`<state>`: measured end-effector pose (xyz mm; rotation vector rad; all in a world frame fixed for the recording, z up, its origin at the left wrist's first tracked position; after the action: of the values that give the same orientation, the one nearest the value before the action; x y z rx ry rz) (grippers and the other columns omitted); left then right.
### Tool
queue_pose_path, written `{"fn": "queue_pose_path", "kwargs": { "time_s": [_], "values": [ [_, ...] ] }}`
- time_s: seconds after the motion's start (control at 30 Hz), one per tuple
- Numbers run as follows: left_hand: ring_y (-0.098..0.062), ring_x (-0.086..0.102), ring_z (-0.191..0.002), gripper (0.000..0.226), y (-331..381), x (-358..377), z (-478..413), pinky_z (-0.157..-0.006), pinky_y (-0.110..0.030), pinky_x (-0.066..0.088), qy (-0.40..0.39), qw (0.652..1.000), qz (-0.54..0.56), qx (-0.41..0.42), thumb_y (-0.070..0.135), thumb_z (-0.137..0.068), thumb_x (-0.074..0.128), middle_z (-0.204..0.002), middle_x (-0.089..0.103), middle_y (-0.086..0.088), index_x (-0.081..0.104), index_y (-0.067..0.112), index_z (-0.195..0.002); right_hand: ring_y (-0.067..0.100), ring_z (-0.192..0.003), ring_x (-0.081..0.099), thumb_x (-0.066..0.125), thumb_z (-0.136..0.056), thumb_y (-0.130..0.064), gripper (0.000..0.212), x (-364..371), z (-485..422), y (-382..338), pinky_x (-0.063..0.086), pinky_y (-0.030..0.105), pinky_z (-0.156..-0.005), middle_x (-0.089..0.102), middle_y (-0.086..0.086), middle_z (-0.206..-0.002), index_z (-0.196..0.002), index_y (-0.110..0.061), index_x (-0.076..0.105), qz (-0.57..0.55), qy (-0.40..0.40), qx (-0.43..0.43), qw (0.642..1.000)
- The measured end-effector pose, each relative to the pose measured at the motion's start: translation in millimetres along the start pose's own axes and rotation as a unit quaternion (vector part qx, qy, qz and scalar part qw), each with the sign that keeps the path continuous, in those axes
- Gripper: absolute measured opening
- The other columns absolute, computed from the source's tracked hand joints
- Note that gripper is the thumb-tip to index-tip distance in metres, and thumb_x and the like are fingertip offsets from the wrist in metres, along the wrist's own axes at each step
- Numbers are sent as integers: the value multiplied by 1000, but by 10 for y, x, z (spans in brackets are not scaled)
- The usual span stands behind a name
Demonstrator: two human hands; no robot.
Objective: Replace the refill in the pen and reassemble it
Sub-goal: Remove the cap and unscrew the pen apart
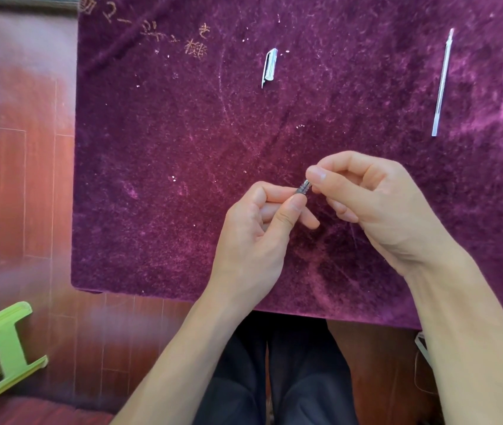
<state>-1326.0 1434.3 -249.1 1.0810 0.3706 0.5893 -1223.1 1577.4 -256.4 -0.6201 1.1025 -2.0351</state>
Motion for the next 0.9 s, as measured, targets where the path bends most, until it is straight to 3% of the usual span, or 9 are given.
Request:
{"fn": "queue_pose_path", "kwargs": {
  "time_s": [0.1,0.23,0.4,0.57,0.73,0.9],
  "values": [
    [10,56,-46,11,14,13,-5,-51,-3,40,-1,1000,1,2,14,-104,58,-80,78,-6,64,4,-105,3,-58,43,78,-96,-26,7,-33,0,3,41,15,-56,55,-13,-62,-96,-20,83,2,-2,4,1000],
    [11,57,-47,11,21,32,-8,-51,-4,41,-2,1000,-1,4,14,-104,58,-81,78,-6,64,4,-105,4,-59,44,76,-88,-30,23,-48,0,-23,40,15,-55,56,3,-75,-108,-21,84,-30,-20,8,999],
    [10,57,-46,11,32,48,-8,-51,-3,41,-7,1000,0,12,13,-104,58,-81,78,-8,64,5,-104,1,-59,47,81,-87,-43,22,-69,-2,-11,41,14,-55,63,-14,-66,-95,-22,83,1,-7,-7,1000],
    [7,55,-44,10,43,64,-5,-50,-4,39,-14,1000,7,13,16,-104,58,-81,79,-6,65,9,-103,2,-57,44,79,-88,-39,19,-93,10,-14,40,17,-56,60,-16,-63,-96,-23,84,-5,-21,-7,1000],
    [-9,41,-42,11,36,58,3,-44,-20,34,-13,1000,12,3,20,-104,58,-81,79,-5,66,13,-102,3,-58,44,76,-90,-31,18,-101,21,-30,41,16,-58,56,-13,-64,-102,-21,85,-32,-40,-5,999],
    [-14,41,-43,9,29,37,17,-42,-24,35,-6,1000,6,11,18,-104,58,-80,79,-4,65,15,-101,4,-61,43,77,-90,-32,22,-121,-11,-6,42,16,-60,51,-7,-64,-106,-19,85,-43,-32,3,999]
  ]
}}
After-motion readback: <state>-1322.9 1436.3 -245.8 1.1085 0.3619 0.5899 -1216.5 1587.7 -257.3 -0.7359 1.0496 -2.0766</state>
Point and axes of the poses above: each hand's wrist, its own z-axis away from the middle knuckle, its own x-axis out of the palm, y = z × x, the point moved 2 cm from there along -z, towards the middle knuckle
